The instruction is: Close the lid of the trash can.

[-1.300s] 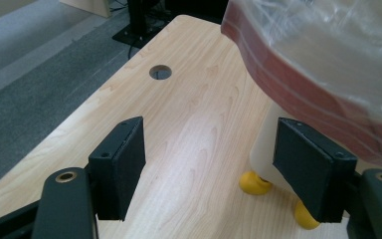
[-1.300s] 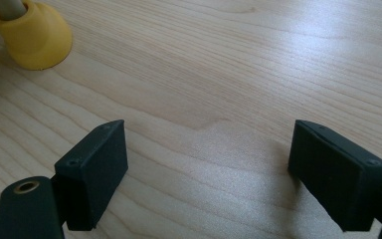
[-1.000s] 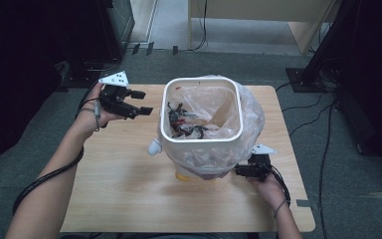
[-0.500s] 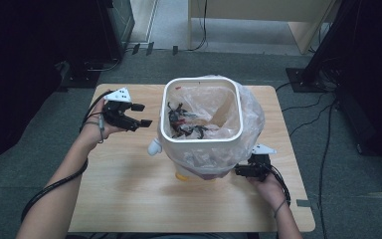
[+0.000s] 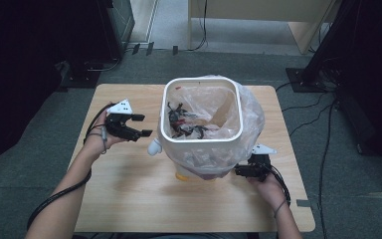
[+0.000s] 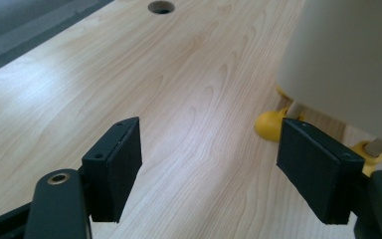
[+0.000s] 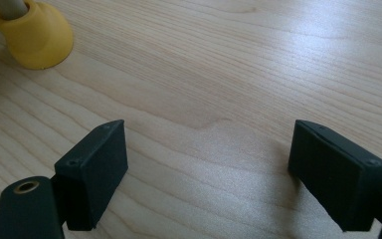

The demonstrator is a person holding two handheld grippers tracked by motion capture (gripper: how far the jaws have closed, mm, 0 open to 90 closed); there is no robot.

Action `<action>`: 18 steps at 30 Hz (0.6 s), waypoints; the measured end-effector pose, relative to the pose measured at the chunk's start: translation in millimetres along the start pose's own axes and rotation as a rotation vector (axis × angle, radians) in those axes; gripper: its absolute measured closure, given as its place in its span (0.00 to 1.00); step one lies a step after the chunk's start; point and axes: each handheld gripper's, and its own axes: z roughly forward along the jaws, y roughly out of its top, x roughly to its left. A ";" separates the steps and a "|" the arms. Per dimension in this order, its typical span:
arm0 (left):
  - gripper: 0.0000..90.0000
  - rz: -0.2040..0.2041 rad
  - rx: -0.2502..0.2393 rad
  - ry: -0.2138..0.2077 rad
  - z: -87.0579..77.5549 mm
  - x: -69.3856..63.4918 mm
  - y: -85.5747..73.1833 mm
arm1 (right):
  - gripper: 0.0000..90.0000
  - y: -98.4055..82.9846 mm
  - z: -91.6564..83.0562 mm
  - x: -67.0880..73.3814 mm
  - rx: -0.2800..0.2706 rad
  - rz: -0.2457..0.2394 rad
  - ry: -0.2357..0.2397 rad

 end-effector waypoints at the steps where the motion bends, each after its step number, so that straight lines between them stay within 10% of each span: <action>1: 0.29 -0.008 -0.001 0.000 0.9 0.1 -3.1 | 0.17 0.0 0.0 0.1 0.000 0.000 0.000; 18: 0.28 -0.067 -0.012 0.033 18.8 -5.1 -52.9 | 0.17 0.0 0.0 0.2 -0.001 0.001 0.000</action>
